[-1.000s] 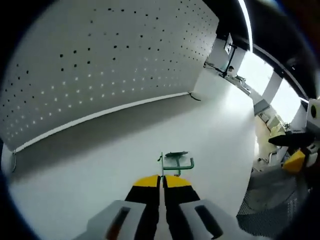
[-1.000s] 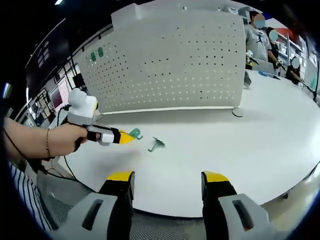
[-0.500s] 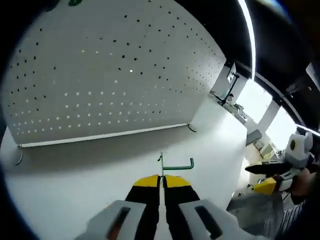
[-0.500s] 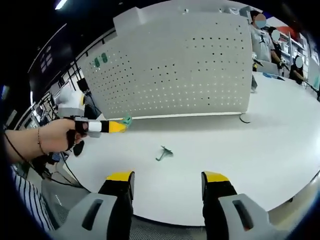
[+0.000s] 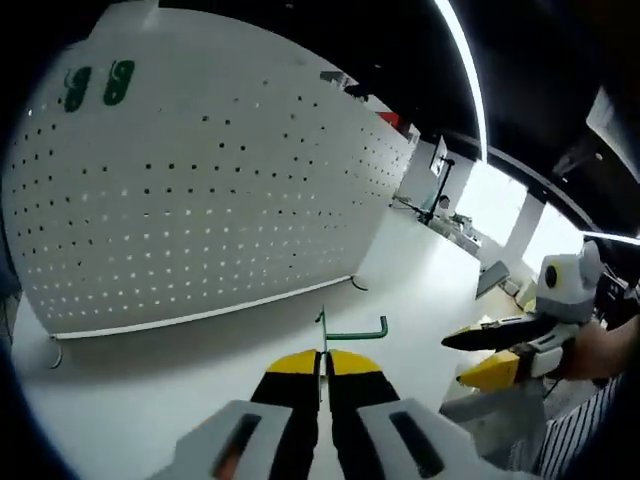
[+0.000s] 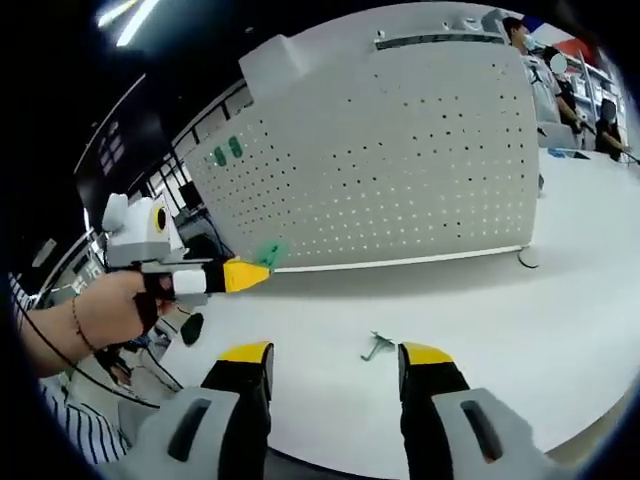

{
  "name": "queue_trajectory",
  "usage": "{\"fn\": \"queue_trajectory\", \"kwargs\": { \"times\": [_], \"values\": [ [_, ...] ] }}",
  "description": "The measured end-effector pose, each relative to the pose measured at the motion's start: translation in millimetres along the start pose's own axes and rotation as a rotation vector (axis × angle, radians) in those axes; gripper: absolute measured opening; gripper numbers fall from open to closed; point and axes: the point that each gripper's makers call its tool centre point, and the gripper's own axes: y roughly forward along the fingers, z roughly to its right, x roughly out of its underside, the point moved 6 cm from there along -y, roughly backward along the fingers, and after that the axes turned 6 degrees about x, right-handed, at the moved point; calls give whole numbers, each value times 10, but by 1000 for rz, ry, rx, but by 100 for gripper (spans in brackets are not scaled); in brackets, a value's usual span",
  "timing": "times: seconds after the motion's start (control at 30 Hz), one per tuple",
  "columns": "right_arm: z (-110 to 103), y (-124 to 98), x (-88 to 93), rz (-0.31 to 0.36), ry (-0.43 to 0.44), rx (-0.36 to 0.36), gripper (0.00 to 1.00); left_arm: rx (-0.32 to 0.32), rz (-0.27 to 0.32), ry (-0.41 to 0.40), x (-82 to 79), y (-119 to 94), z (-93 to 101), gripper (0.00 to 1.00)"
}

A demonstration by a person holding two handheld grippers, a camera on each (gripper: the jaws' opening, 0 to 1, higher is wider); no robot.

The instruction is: Insert the hook assembly into the mounting plate slot until the hook locks in place.

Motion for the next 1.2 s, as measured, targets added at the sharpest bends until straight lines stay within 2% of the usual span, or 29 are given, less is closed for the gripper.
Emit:
{"fn": "queue_trajectory", "kwargs": {
  "times": [0.1, 0.23, 0.37, 0.47, 0.53, 0.7, 0.83, 0.93, 1.2],
  "values": [
    [-101, 29, -88, 11, 48, -47, 40, 1, 14, 5, -23, -50, 53, 1],
    [-206, 80, -176, 34, 50, -75, 40, 2, 17, 25, -32, -100, 124, 1],
    [-301, 105, -241, 46, 90, -116, 37, 6, 32, 30, -68, -159, 205, 1],
    [-380, 123, -287, 55, 110, -143, 36, -15, 48, 62, -112, -230, 244, 1],
    [-430, 129, -324, 63, 127, -164, 34, -20, 72, 49, -136, -286, 290, 1],
    [-544, 142, -390, 74, 156, -208, 32, -11, 74, 42, -84, -311, 362, 1],
    [-611, 151, -396, 66, 176, -238, 28, -4, 79, 38, -57, -340, 409, 1],
    [-639, 164, -385, 58, 189, -249, 26, 12, 89, 6, -33, -335, 436, 1],
    [-687, 162, -372, 44, 228, -279, 20, 28, 113, 12, -24, -351, 517, 1]
  ]
}}
